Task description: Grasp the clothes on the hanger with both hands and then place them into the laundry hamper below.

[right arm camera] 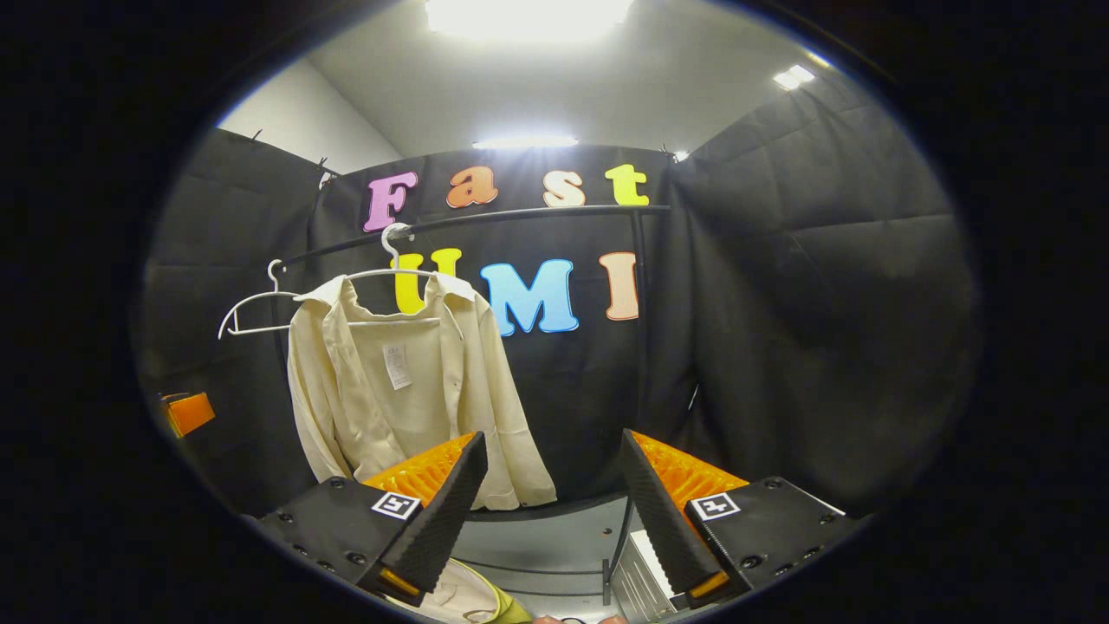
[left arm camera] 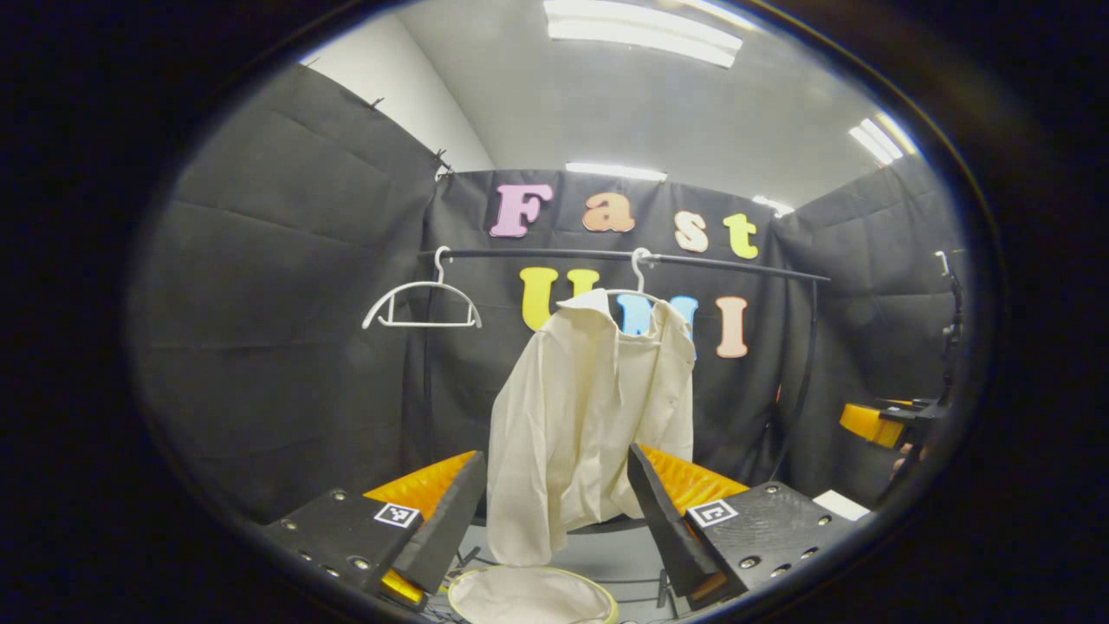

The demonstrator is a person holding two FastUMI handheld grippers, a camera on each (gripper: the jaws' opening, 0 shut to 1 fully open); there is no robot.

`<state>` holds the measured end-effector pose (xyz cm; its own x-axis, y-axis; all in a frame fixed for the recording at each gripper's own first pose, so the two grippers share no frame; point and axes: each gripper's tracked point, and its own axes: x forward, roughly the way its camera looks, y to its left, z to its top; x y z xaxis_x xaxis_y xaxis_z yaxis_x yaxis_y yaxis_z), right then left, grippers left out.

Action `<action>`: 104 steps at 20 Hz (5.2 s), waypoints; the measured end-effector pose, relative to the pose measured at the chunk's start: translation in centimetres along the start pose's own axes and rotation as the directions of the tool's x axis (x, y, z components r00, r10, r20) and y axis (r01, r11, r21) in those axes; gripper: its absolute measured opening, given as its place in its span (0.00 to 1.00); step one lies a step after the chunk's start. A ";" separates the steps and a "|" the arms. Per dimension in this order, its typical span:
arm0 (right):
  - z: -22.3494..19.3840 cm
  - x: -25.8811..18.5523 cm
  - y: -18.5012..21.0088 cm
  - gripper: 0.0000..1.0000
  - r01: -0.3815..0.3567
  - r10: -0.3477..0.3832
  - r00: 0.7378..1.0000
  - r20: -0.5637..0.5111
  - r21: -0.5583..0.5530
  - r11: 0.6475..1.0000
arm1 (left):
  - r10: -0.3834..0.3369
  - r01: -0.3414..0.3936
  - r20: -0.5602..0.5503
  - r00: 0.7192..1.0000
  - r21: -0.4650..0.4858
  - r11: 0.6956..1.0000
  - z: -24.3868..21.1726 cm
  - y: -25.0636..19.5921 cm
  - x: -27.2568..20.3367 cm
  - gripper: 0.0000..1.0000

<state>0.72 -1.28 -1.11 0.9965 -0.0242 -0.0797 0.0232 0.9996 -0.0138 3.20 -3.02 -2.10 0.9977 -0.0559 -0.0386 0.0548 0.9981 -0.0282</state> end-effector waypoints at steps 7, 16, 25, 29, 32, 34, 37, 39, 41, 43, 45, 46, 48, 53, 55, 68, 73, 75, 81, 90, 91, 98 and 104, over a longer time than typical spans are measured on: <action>-0.7 2.4 0.1 0.98 -0.007 0.007 0.999 -0.043 -0.001 1.000 | 0.018 -0.018 -0.032 0.999 0.011 1.000 -0.5 -0.5 2.2 0.95; -0.3 8.1 3.3 0.97 -0.107 0.108 0.992 -0.062 0.017 0.994 | 0.046 -0.046 -0.001 0.999 -0.002 0.999 1.9 -2.3 7.0 0.95; -0.2 14.9 3.3 0.97 -0.162 0.163 0.986 -0.038 0.037 0.986 | 0.064 -0.066 0.033 0.997 0.068 0.995 3.9 -7.6 16.4 0.96; -0.2 17.6 3.2 0.97 -0.192 0.193 0.981 -0.032 0.024 0.981 | 0.114 -0.121 0.061 0.992 0.129 0.984 4.8 -8.6 19.9 0.95; -0.5 19.3 2.9 0.97 -0.211 0.212 0.977 -0.036 0.027 0.977 | 0.147 -0.156 0.069 0.987 0.138 0.978 4.7 -9.1 22.4 0.95; -0.8 20.5 2.6 0.97 -0.226 0.227 0.973 -0.044 0.029 0.974 | 0.162 -0.168 0.058 0.985 0.116 0.979 4.1 -9.3 24.1 0.95; -2.0 21.6 2.3 0.97 -0.250 0.252 0.966 -0.061 0.030 0.968 | 0.205 -0.209 0.051 0.978 0.092 0.974 3.4 -8.9 26.6 0.95; -3.5 21.9 1.9 0.97 -0.262 0.264 0.961 -0.083 0.035 0.964 | 0.249 -0.252 0.062 0.967 0.051 0.966 3.2 -8.4 28.2 0.95; -4.9 22.0 1.8 0.93 -0.281 0.286 0.952 -0.113 0.058 0.958 | 0.295 -0.296 0.078 0.952 0.009 0.955 3.1 -8.1 29.7 0.95; -4.8 22.4 2.1 0.98 -0.304 0.309 0.944 -0.117 0.060 0.951 | 0.320 -0.320 0.082 0.944 -0.011 0.947 3.4 -7.9 31.1 0.95; -4.7 23.0 2.0 0.98 -0.313 0.316 0.943 -0.104 0.050 0.949 | 0.367 -0.368 0.090 0.926 -0.005 0.930 3.6 -7.0 32.1 0.94; -5.1 23.3 2.2 0.98 -0.321 0.325 0.939 -0.110 0.054 0.946 | 0.390 -0.391 0.091 0.917 0.003 0.920 3.5 -6.5 32.5 0.94; -6.3 23.4 2.3 0.98 -0.331 0.337 0.932 -0.135 0.061 0.942 | 0.415 -0.419 0.093 0.905 0.026 0.908 3.4 -5.9 33.3 0.94; -7.1 24.6 2.4 0.98 -0.335 0.342 0.926 -0.158 0.069 0.940 | 0.457 -0.465 0.086 0.885 0.139 0.874 2.8 -4.9 34.0 0.68; -6.8 25.4 3.7 0.98 -0.360 0.369 0.917 -0.152 0.085 0.929 | 0.479 -0.487 0.090 0.873 0.173 0.856 2.8 -4.1 33.5 0.62; 1.0 31.5 16.2 0.98 -0.478 0.485 0.875 -0.006 0.151 0.865 | 0.309 -0.311 0.040 0.950 0.088 0.946 3.2 -4.4 32.3 0.02; 1.9 32.5 18.1 0.98 -0.443 0.450 0.893 0.004 0.188 0.877 | 0.248 -0.249 0.026 0.968 0.031 0.968 3.9 -4.4 31.6 0.02; 1.8 33.4 18.1 0.92 -0.410 0.414 0.910 0.006 0.143 0.901 | 0.236 -0.237 0.029 0.971 0.024 0.971 3.9 -4.4 31.3 0.02; 1.9 35.7 17.7 0.87 -0.340 0.341 0.940 0.015 0.132 0.931 | 0.237 -0.237 0.031 0.971 0.010 0.971 4.0 -4.4 31.1 0.02; 4.9 36.0 14.9 0.08 -0.366 0.359 0.931 0.069 0.200 0.909 | 0.264 -0.263 0.042 0.964 -0.020 0.965 4.8 -3.6 30.3 0.03; 5.5 36.3 14.2 0.07 -0.354 0.345 0.935 0.082 0.204 0.913 | 0.265 -0.263 0.046 0.963 -0.037 0.964 5.0 -3.4 30.4 0.03; 7.5 37.9 12.6 0.07 -0.324 0.302 0.944 0.133 0.213 0.922 | 0.301 -0.297 0.090 0.950 -0.054 0.953 7.2 -1.9 29.8 0.04; 8.1 39.1 11.6 0.07 -0.339 0.319 0.941 0.116 0.287 0.896 | 0.275 -0.264 0.105 0.956 -0.110 0.958 8.7 -0.9 27.8 0.03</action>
<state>40.59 9.42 3.65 0.9541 0.2972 0.0362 -0.2940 0.9072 0.3008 31.27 -5.23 5.49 0.9728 0.2237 0.0607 -0.2148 0.9685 -0.1262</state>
